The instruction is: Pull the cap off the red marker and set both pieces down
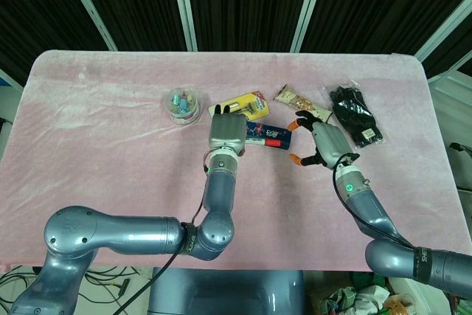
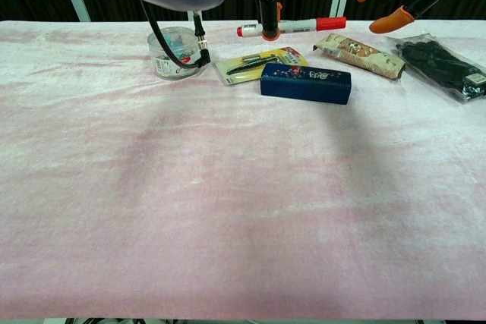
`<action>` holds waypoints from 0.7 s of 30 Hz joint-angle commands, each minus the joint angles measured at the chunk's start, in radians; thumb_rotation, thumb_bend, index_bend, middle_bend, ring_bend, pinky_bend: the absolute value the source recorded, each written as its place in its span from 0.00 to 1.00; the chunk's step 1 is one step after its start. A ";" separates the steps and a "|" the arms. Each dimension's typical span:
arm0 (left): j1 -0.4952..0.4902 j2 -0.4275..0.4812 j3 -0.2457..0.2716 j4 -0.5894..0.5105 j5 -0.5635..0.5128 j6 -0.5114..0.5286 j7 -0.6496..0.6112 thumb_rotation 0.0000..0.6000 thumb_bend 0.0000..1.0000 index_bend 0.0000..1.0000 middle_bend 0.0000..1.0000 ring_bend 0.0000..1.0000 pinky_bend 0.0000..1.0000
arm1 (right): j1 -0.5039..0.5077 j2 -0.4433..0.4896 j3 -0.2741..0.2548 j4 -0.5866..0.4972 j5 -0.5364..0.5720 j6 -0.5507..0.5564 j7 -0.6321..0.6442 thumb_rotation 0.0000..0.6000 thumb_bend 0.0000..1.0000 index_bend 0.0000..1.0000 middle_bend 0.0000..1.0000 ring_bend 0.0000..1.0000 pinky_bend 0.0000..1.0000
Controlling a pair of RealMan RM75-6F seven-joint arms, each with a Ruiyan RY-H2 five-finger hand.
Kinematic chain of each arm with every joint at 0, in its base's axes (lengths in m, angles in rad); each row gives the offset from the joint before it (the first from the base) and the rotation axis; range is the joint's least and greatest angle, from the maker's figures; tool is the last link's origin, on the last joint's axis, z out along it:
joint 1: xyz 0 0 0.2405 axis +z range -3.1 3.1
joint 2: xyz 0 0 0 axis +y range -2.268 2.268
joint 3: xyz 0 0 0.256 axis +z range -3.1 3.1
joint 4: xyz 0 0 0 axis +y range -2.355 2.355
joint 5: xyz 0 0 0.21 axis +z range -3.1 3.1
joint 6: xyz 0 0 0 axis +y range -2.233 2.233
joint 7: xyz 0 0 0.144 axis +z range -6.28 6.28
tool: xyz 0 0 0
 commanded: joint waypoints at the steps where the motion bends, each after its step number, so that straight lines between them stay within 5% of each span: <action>1: 0.001 0.000 0.000 0.001 0.000 0.001 0.000 1.00 0.55 0.73 0.31 0.07 0.06 | 0.001 -0.003 0.001 0.003 0.004 0.003 -0.002 1.00 0.15 0.36 0.12 0.19 0.25; 21: 0.006 -0.014 0.001 0.005 0.006 -0.008 -0.030 1.00 0.55 0.73 0.31 0.07 0.06 | 0.021 -0.052 0.015 0.009 0.058 0.020 -0.017 1.00 0.15 0.38 0.12 0.20 0.25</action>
